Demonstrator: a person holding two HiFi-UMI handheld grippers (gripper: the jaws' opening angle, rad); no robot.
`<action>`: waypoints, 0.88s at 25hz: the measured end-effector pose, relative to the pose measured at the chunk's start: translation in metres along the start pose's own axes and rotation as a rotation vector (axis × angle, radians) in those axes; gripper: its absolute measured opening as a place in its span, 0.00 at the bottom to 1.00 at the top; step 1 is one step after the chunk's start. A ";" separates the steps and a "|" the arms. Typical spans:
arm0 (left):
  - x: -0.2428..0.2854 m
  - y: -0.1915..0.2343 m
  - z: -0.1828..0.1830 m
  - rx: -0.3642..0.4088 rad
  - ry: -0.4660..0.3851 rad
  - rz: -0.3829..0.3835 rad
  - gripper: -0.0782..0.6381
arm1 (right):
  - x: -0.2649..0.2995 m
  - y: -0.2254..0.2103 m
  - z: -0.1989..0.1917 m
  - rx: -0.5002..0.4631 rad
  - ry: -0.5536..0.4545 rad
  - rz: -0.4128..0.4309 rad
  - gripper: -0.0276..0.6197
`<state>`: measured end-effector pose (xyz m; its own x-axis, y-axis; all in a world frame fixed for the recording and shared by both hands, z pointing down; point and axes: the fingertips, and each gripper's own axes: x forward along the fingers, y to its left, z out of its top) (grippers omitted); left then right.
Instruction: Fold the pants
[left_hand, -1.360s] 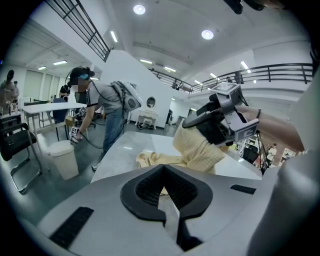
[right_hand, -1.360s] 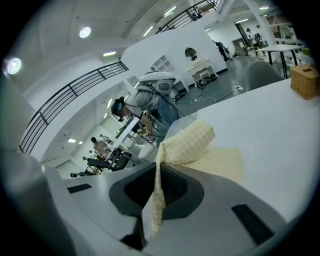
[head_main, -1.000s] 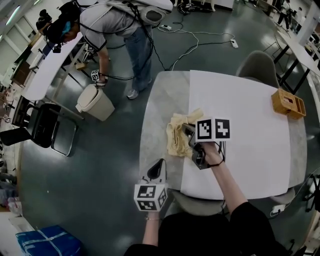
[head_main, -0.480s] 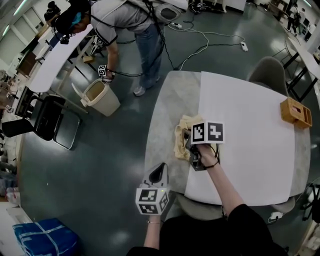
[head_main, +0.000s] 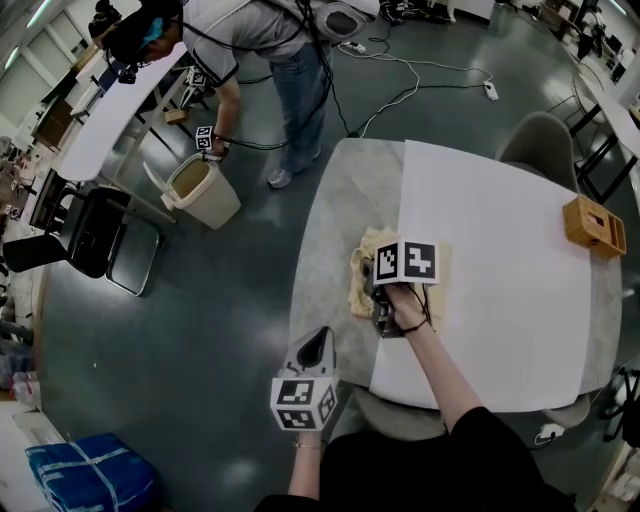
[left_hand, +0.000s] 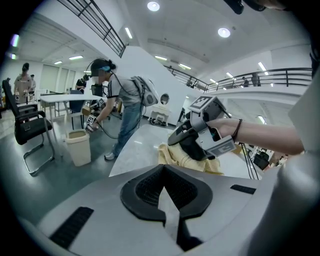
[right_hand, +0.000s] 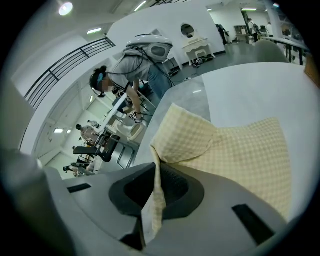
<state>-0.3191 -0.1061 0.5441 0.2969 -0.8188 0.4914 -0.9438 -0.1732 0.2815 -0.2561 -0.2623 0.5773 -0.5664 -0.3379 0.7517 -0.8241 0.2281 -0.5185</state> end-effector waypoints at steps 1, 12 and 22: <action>0.000 0.000 0.000 0.000 0.001 0.000 0.13 | 0.001 0.000 0.000 0.000 0.000 -0.001 0.09; -0.002 -0.005 0.000 -0.002 -0.003 0.003 0.13 | 0.002 0.015 0.002 0.043 -0.030 0.079 0.23; -0.007 -0.008 0.006 0.004 -0.024 0.009 0.13 | -0.011 0.035 0.010 0.058 -0.079 0.150 0.26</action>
<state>-0.3140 -0.1022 0.5336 0.2850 -0.8332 0.4739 -0.9470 -0.1683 0.2736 -0.2785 -0.2598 0.5465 -0.6788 -0.3754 0.6312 -0.7277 0.2286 -0.6467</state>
